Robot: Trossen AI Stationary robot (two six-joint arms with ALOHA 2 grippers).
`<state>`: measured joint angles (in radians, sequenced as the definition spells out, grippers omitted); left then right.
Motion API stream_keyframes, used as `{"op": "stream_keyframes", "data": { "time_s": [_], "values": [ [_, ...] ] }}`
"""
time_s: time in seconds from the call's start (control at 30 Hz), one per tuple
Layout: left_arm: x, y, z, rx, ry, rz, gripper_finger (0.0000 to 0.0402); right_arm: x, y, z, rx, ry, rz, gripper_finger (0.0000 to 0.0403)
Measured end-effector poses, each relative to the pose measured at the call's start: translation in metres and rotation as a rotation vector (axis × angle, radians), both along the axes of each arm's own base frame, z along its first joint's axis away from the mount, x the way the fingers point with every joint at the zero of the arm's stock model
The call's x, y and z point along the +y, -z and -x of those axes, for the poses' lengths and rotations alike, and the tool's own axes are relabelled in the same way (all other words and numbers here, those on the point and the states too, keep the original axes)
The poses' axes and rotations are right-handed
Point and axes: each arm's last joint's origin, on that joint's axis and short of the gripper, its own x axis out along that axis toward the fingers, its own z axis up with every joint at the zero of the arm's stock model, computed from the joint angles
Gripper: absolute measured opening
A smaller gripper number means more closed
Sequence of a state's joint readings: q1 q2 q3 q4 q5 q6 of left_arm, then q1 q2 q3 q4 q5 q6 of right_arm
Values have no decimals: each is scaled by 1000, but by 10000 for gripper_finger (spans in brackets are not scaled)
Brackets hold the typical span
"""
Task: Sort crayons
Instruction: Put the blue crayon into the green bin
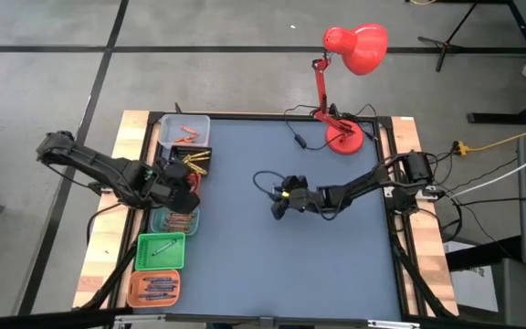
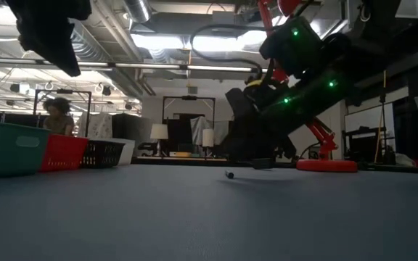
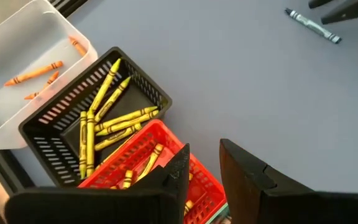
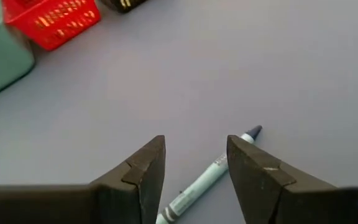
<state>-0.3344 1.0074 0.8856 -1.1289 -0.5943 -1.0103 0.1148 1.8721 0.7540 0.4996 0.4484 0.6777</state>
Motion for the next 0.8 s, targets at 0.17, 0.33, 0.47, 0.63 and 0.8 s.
{"op": "stream_keyframes", "data": {
  "time_s": [0.17, 0.33, 0.47, 0.63, 0.8],
  "values": [
    [-4, 9, -12, 44, 0, -15, 73, 1, 0, 0, 3, 1, -2, 170],
    [-8, 19, -22, 99, 1, -33, 73, 1, 7, 2, 41, 2, 1, 170],
    [-10, 27, -28, 143, 2, -43, 73, 0, 16, 3, 78, 27, -12, 170],
    [-12, 34, -34, 175, 6, -48, 73, 1, 22, -1, 78, 41, -12, 170],
    [-14, 37, -37, 191, 32, -41, 73, 0, 26, 1, 128, 42, -3, 170]
  ]
}}
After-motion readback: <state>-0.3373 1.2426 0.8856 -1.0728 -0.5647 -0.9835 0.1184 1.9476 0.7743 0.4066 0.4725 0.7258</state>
